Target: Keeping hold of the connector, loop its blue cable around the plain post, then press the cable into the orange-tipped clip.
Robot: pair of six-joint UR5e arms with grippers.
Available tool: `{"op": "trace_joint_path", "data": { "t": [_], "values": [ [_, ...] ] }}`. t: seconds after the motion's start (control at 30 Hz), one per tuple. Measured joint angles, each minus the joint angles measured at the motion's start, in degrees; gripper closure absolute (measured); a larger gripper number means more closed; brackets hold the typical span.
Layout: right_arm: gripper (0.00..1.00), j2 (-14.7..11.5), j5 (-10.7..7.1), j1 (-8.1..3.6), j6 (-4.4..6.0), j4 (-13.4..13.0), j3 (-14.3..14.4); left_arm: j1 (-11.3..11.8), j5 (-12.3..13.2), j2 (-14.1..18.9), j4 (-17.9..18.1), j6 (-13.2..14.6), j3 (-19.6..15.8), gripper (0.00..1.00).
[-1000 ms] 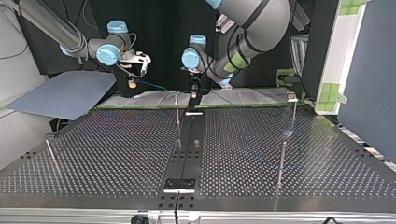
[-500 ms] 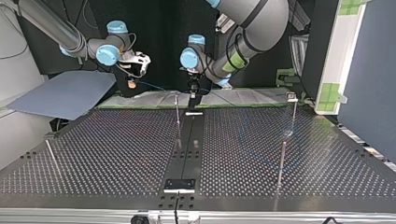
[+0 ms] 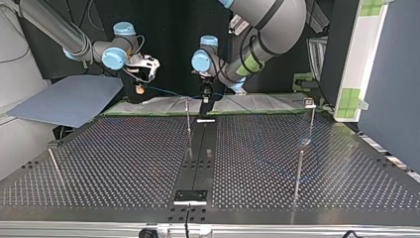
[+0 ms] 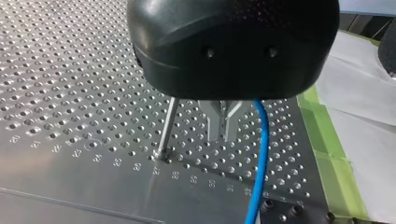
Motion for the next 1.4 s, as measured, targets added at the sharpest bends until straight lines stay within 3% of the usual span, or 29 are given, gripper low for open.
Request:
{"op": "trace_joint_path", "data": {
  "t": [0.5,0.9,1.13,1.4],
  "values": [
    [1.0,0.06,-0.03,-0.08,0.48,-1.11,-0.35,0.74,1.24,-0.03,0.29,0.06,-0.18,1.0],
    [1.0,0.21,-1.43,0.1,0.49,-1.32,-1.38,1.64,2.18,-0.08,0.15,0.21,1.22,1.0],
    [1.0,2.27,-2.14,0.64,0.42,-0.96,-2.73,1.63,2.58,-1.57,-0.9,0.32,2.22,1.0],
    [1.0,2.79,-2.37,0.72,0.36,-1.61,-3.0,1.74,2.58,-1.99,-1.04,0.14,2.55,1.0]
  ]
}}
